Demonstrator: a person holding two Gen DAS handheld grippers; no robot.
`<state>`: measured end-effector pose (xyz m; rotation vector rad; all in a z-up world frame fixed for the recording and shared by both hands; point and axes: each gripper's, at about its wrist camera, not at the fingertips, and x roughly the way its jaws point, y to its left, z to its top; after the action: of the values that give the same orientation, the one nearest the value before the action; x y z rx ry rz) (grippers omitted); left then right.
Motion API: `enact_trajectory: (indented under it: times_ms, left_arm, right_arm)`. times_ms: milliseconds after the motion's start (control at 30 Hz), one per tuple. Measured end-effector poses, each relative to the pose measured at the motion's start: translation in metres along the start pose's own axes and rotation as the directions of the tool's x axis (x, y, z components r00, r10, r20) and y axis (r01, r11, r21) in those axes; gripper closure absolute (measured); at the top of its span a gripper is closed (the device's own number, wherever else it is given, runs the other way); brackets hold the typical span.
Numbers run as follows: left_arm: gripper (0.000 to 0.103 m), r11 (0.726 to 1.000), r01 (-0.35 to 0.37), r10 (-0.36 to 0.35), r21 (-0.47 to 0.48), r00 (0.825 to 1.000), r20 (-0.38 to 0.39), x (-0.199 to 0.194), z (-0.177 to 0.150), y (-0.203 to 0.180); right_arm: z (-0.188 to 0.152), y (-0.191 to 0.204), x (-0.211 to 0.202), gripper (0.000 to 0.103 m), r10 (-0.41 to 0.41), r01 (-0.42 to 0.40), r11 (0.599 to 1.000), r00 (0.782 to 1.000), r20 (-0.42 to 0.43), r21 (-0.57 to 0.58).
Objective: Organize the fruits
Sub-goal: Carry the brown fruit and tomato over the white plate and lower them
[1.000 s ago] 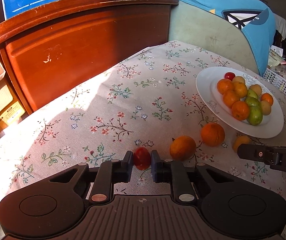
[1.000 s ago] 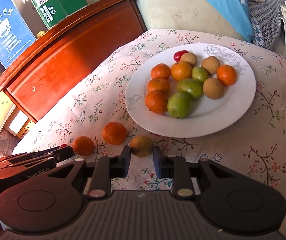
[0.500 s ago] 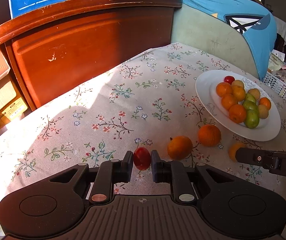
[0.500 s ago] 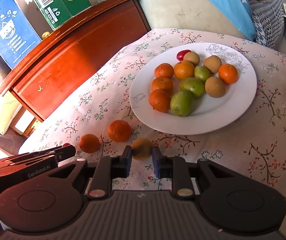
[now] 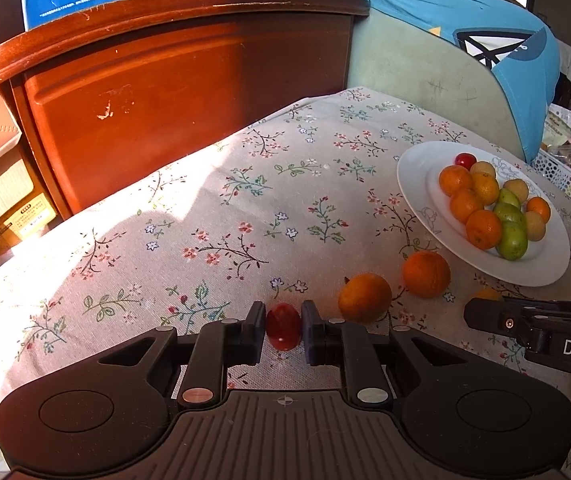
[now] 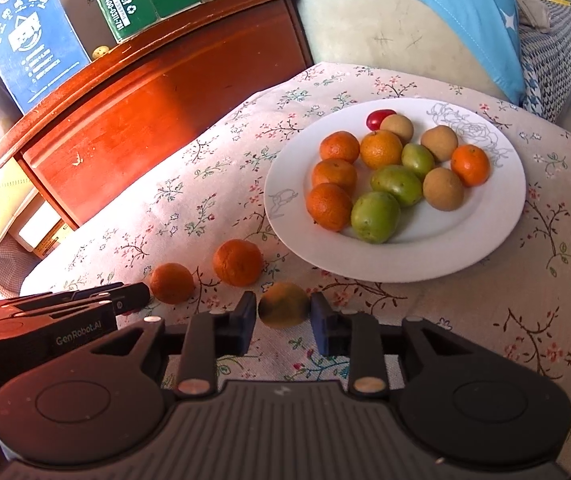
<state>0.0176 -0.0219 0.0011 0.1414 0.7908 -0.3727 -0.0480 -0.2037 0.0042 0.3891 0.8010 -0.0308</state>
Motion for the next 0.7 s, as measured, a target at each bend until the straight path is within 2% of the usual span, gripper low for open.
enact_trajectory:
  times_ms: [367, 700]
  left_arm:
    - [0.087, 1.0, -0.002, 0.004, -0.02, 0.998, 0.066, -0.022, 0.013, -0.007]
    - [0.087, 0.997, 0.081, -0.08, -0.002, 0.986, 0.145, -0.046, 0.035, -0.031]
  right_arm:
    - [0.006, 0.007, -0.015, 0.075, 0.059, -0.059, 0.998, 0.998, 0.021, -0.005]
    - [0.025, -0.003, -0.046, 0.075, 0.059, -0.058, 0.998, 0.993, 0.105, -0.009]
